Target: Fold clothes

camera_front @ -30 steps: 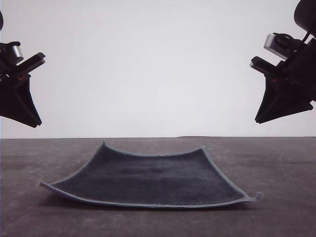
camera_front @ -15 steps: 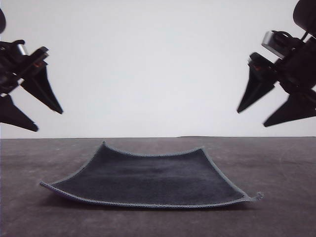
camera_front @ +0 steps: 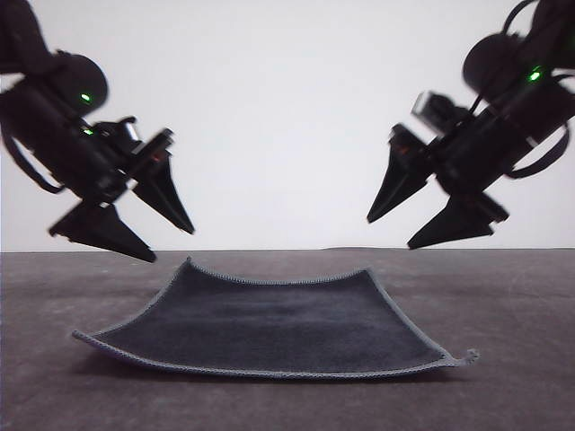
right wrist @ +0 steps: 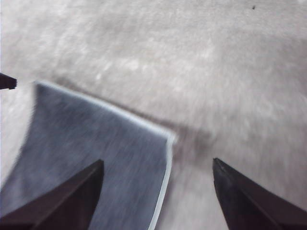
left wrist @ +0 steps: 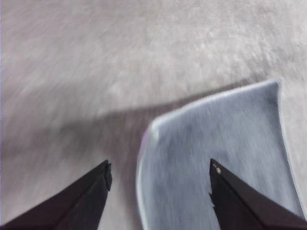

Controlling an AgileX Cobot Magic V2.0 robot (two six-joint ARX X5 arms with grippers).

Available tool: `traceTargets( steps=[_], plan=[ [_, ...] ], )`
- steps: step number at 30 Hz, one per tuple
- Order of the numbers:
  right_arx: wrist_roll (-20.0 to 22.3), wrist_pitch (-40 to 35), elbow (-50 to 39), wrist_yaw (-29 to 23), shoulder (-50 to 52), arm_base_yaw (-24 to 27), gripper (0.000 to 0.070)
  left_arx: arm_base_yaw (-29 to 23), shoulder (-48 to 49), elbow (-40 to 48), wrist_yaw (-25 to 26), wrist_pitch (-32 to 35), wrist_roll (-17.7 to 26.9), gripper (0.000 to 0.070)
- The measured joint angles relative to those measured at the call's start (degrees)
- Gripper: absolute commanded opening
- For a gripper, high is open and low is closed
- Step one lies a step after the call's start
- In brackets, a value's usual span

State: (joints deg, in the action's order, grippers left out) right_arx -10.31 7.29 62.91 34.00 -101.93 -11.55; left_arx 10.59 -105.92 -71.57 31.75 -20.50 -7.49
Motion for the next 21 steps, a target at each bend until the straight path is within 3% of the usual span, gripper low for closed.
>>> traceTargets(
  steps=[6,21],
  plan=[
    [0.0,-0.2,3.1,0.8,-4.7,-0.5,0.0453,0.7,-4.9,-4.8,0.0,-0.8,0.0,0.0395],
    [0.0,-2.0,3.4,1.9,-7.8,-4.0,0.0449,2.3,-7.6,-4.9,0.0,-1.3,0.0,0.0395]
  ],
)
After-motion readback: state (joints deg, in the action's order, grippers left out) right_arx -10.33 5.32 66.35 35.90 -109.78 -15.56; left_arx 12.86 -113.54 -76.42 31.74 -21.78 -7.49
